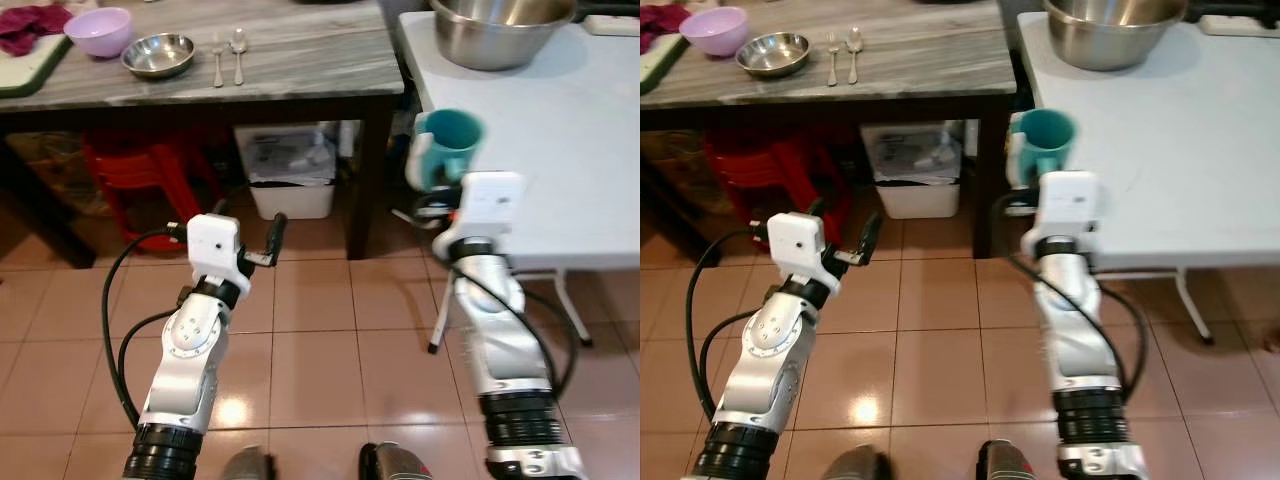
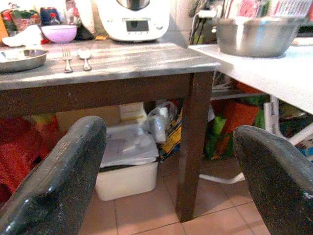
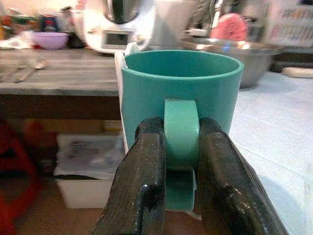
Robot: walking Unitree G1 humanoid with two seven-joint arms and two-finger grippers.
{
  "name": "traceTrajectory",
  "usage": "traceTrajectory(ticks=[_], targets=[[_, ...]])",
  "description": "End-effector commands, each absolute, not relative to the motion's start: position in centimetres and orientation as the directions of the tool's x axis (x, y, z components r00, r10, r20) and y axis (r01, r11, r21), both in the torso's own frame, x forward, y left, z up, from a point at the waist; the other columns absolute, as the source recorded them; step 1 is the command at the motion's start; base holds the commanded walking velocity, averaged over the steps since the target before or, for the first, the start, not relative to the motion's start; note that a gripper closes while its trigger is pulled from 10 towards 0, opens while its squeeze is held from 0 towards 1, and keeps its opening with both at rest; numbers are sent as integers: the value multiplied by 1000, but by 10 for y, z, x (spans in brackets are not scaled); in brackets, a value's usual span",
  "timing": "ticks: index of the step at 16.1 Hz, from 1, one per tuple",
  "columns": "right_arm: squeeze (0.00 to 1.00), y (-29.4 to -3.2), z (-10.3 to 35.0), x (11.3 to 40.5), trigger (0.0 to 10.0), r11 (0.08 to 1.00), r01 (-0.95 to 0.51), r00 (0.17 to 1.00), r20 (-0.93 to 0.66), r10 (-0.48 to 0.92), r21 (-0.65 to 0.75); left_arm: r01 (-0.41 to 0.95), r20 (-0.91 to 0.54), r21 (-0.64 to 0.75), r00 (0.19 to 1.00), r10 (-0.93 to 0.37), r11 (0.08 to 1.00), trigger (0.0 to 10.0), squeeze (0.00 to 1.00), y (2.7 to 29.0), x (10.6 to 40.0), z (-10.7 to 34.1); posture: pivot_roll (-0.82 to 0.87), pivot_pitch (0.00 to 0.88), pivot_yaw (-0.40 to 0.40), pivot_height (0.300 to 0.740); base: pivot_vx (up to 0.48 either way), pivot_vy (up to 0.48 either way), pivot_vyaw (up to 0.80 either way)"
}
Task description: Setting the table
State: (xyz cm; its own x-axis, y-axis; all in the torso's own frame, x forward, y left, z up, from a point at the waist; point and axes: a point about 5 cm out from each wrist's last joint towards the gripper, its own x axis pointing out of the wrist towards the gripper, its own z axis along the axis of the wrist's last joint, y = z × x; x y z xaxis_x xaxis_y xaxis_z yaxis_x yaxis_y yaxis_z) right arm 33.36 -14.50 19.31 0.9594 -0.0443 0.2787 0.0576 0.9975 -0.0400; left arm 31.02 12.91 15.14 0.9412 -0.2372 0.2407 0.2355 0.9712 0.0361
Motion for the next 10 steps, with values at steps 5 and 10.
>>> traceTrajectory(ticks=[5,10], targets=[[0,-136,193,329,10000,999,26,953,302,-12,-43,204,222,53,952,-210,978,10000,0,140,309,146,-99,198,26,740,0,445,0],[0,-143,188,324,10000,997,51,952,305,-31,-60,189,211,43,958,-193,981,10000,0,142,309,144,-101,198,28,740,0,415,0]])
